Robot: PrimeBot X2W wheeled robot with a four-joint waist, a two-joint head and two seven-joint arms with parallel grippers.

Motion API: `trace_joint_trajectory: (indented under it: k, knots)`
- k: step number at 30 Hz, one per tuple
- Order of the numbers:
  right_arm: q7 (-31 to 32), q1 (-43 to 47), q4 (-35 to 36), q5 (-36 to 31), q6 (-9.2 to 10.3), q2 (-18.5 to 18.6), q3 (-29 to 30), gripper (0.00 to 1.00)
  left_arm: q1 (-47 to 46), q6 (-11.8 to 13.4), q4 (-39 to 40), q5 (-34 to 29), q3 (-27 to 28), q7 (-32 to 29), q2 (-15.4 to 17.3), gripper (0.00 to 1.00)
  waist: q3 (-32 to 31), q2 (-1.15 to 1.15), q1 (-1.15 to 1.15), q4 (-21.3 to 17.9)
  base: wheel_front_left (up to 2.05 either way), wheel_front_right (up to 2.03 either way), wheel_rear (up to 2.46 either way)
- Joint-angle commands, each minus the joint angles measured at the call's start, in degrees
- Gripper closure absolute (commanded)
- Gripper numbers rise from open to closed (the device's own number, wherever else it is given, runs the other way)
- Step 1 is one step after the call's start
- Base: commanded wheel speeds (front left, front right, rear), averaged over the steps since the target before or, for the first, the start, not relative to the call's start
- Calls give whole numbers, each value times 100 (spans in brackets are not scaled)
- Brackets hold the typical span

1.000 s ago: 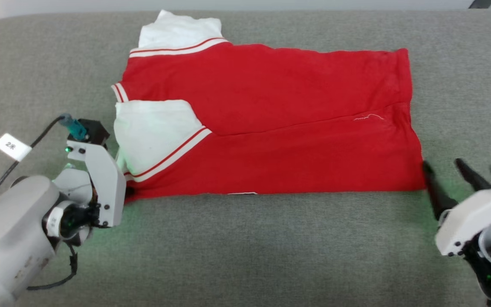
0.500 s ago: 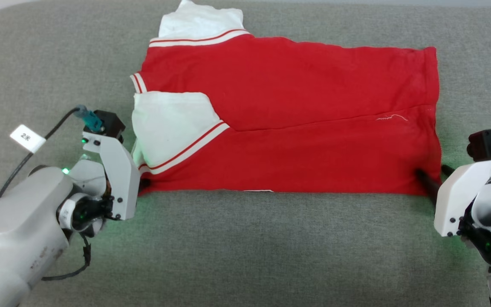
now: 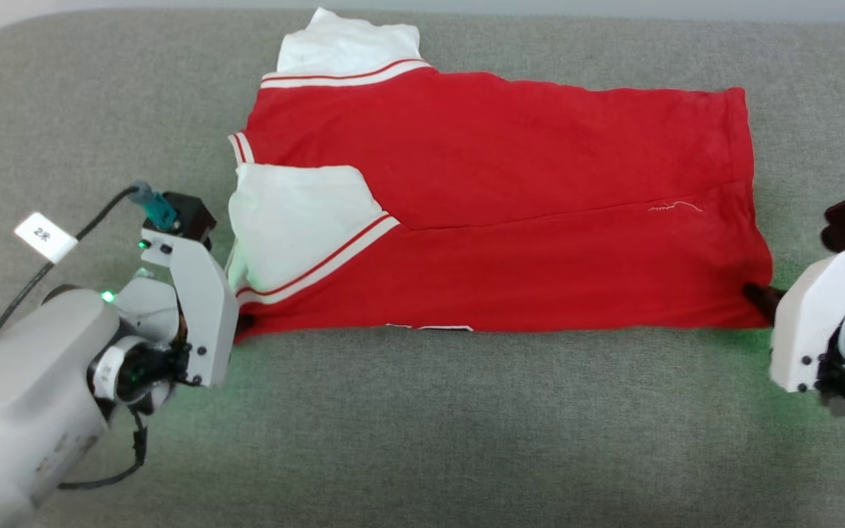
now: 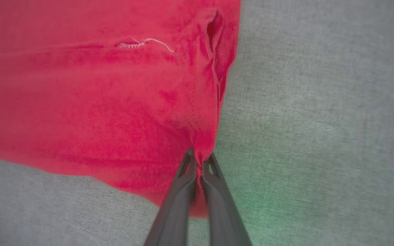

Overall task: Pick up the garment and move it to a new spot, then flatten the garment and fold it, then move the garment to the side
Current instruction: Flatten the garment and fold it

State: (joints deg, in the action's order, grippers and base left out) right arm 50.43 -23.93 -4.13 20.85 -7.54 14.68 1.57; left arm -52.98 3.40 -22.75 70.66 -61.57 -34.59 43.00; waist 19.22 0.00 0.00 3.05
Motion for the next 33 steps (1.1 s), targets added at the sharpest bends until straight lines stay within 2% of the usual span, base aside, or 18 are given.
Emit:
trace_joint_trajectory:
  k: [1,8,14,18,22,23,24,25,26,28,29,33]
  knots:
    - [31,71,62,18,11,68,31,100,108,43,20,-5,-72,-69,28,100,-16,0,0,6,0,0,0]
    - [599,454,896,261,11,344,14,100,168,523,1013,-57,-13,-260,561,100,-74,0,0,31,0,0,0]
    - [1014,1089,1591,418,11,499,178,100,452,1078,2035,-79,-84,-405,1023,100,-45,0,0,40,0,0,0]
    - [1059,1478,1778,474,11,399,319,100,731,1346,2490,0,-133,-371,1147,100,2,0,0,20,0,0,0]
    - [902,1616,1704,468,10,274,264,100,921,1412,2523,93,-172,-295,1099,100,37,0,0,-24,0,0,0]
    - [838,1612,1656,462,10,273,218,100,953,1394,2481,110,-180,-283,1074,95,42,0,0,-37,0,0,0]
    - [789,1602,1586,480,10,241,212,84,963,1373,2435,105,-192,-282,1060,69,40,0,0,-51,0,0,0]
    - [724,1574,1557,479,10,244,186,61,960,1370,2380,91,-193,-277,1052,3,34,0,0,-67,0,0,0]
    - [647,1530,1529,454,10,253,163,17,954,1390,2340,111,-181,-281,1045,0,22,0,0,-87,0,0,0]
    - [583,1507,1469,492,10,230,139,3,882,1395,2335,114,-174,-338,1069,0,1,0,0,-123,0,0,0]
    - [546,1493,1484,503,10,236,140,0,815,1402,2372,112,-150,-375,1098,0,-5,0,0,-139,0,0,0]
    - [432,1422,1603,505,10,158,284,0,534,1472,2650,52,-70,-622,1279,0,-18,0,0,-247,0,0,0]
